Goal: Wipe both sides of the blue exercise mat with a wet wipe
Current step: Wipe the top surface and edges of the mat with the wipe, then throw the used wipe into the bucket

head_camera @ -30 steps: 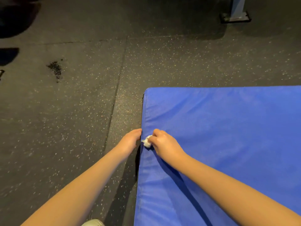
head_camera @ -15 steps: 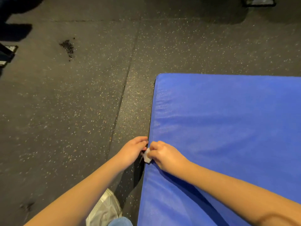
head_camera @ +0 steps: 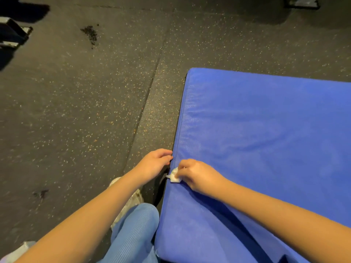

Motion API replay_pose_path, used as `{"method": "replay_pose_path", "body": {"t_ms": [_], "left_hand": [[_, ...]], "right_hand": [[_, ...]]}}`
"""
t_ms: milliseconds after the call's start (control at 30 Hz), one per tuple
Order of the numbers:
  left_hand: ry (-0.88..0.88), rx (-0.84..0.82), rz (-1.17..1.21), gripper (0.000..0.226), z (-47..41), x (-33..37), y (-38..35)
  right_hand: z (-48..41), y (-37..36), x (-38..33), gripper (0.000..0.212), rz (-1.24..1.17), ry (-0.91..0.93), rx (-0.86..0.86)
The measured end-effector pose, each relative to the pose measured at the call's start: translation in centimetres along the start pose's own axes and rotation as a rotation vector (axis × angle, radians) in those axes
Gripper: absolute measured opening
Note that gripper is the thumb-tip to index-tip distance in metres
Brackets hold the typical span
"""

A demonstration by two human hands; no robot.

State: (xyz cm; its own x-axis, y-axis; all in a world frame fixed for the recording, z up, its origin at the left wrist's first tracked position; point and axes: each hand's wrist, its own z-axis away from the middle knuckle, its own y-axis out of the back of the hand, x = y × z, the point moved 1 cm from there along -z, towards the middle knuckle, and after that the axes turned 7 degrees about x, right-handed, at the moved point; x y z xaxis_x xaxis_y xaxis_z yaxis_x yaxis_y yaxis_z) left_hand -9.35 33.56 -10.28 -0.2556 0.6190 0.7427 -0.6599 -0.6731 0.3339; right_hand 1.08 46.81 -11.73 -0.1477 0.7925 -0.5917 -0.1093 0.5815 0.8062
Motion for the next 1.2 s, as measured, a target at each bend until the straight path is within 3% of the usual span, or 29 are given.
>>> {"method": "replay_pose_path", "body": {"t_ms": [100,267,433,633,867,1000,1100,1200], "left_hand": [[-0.025,-0.006,-0.06,0.019,1.4,-1.2,0.1],[-0.105,-0.072,-0.221,0.026,3.6,-2.8,0.6],[-0.262,-0.187,-0.374,0.02,6.0,-3.2,0.9],[-0.509,-0.184,-0.6,0.028,7.4,-3.1,0.5],[-0.706,-0.112,-0.762,0.007,8.6,-3.1,-0.5],[-0.717,-0.159,-0.832,0.037,9.1,-3.1,-1.4],[-0.781,-0.209,-1.034,0.031,9.5,-3.4,-1.8],[-0.762,-0.209,-1.05,0.024,10.3,-3.5,-1.5]], "right_hand": [[0.3,-0.1,-0.3,0.017,0.031,-0.128,0.072],[3.8,-1.6,-5.1,0.018,-0.094,0.072,-0.075],[4.0,-1.1,-4.3,0.01,-0.087,-0.232,0.112],[6.0,0.1,-5.0,0.017,-0.096,-0.299,0.14],[9.4,1.2,-6.0,0.051,0.091,-0.23,-0.098],[9.8,1.3,-6.1,0.051,0.054,-0.263,-0.077],[10.1,1.2,-6.3,0.048,0.031,-0.295,-0.072],[10.4,1.2,-6.3,0.042,0.065,-0.275,-0.113]]}}
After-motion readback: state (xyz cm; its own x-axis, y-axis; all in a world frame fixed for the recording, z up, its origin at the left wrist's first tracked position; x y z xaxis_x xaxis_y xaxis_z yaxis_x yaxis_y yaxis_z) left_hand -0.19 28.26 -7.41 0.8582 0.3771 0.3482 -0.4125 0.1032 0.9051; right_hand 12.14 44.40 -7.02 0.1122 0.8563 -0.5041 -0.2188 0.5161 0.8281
